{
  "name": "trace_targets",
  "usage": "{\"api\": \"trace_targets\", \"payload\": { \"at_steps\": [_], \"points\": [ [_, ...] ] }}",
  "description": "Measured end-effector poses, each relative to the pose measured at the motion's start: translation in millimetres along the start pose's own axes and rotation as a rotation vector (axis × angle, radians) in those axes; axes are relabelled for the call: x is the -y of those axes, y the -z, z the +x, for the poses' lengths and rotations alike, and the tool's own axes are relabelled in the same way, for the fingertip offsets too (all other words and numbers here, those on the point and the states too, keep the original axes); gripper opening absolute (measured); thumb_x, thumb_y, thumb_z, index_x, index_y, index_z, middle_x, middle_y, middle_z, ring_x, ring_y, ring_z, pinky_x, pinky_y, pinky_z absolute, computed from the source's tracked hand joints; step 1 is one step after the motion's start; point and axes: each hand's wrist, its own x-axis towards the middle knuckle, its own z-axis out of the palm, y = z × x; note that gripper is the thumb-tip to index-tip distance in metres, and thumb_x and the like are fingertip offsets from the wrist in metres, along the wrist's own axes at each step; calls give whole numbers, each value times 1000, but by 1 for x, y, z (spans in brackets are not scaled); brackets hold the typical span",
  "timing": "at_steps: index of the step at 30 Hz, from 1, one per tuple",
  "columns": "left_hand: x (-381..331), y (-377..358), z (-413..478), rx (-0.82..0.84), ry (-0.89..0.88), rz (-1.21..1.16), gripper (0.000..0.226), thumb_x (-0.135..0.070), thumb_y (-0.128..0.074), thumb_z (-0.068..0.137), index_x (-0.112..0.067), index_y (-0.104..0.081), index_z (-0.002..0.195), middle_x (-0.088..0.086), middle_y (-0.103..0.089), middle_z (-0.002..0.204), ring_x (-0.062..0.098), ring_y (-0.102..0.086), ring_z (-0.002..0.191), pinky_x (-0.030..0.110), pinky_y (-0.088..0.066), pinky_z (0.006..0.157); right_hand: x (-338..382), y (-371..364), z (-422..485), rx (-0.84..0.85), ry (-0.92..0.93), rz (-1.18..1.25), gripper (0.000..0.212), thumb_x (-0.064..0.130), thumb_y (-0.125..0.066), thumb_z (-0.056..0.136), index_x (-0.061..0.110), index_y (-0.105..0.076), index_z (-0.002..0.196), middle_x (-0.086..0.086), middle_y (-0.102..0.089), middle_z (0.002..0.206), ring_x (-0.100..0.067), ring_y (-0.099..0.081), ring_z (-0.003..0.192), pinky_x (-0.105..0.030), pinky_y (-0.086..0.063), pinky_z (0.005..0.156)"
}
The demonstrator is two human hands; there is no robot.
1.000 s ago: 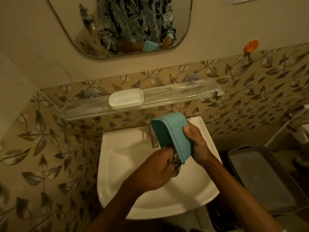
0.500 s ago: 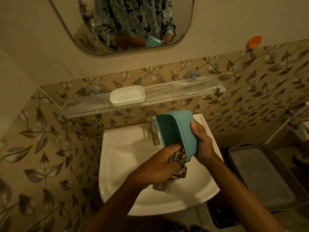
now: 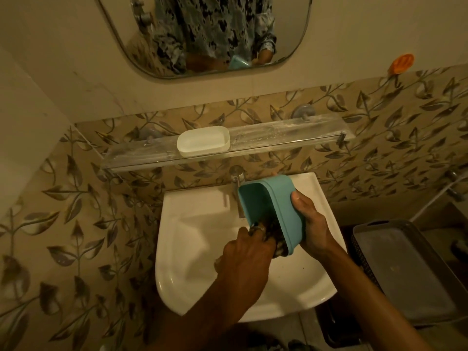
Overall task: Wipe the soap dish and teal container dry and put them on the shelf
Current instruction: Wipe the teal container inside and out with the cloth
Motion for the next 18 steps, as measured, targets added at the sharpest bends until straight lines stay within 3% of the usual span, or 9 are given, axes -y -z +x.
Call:
{"api": "trace_targets", "payload": {
  "at_steps": [4, 7, 9, 11, 13, 16, 18],
  "points": [
    [-3, 8, -6, 30, -35, -416, 45, -11, -51, 91, -28, -44, 132, -2, -44, 135, 21, -47, 118, 28, -45, 95, -5, 3, 3, -20, 24, -19, 44, 49, -48, 88, 27, -56, 125, 2, -71, 104, -14, -66, 93, -27, -55, 77],
    [1, 24, -6, 196, -29, -814, 47, -10, -48, 91, -33, -44, 132, -5, -49, 132, 15, -51, 119, 23, -45, 96, -9, 6, 3, -48, 41, 9, 58, 62, -58, 79, 24, -58, 122, 3, -71, 103, -14, -66, 93, -27, -55, 77],
    [8, 29, -4, 315, 14, -1148, 45, -13, -54, 89, -46, -52, 119, -9, -61, 119, 9, -61, 106, 26, -54, 85, -13, 8, 3, -99, 60, 42, 67, 68, -63, 72, 20, -59, 119, 2, -71, 103, -15, -65, 94, -29, -54, 79],
    [12, 29, -3, 318, 19, -1337, 36, -24, -67, 83, -52, -58, 105, -12, -68, 102, 4, -66, 92, 19, -55, 67, -19, 6, 5, -157, 95, 76, 71, 69, -63, 71, 18, -57, 119, -1, -70, 105, -19, -63, 96, -33, -54, 81],
    [6, 21, -3, 152, 20, -1231, 41, -35, -74, 76, -44, -56, 112, -13, -68, 104, 3, -66, 91, 18, -55, 65, -25, 2, 5, -201, 136, 119, 71, 68, -62, 73, 17, -55, 122, -1, -70, 107, -20, -64, 98, -33, -55, 81],
    [-4, 6, 0, -288, 24, -572, 45, -44, -64, 84, -28, -53, 124, -9, -60, 121, 9, -61, 105, 25, -55, 82, -32, -5, 3, -251, 147, 163, 56, 69, -61, 73, 31, -66, 114, 8, -73, 101, -11, -68, 94, -24, -56, 75],
    [-4, 7, 1, -374, 14, -392, 38, -41, -57, 90, -24, -54, 124, -6, -58, 125, 13, -61, 104, 27, -52, 82, -34, -4, 2, -276, 92, 209, 52, 68, -52, 80, 33, -65, 116, 9, -73, 103, -13, -65, 102, -25, -56, 79]
  ]
}}
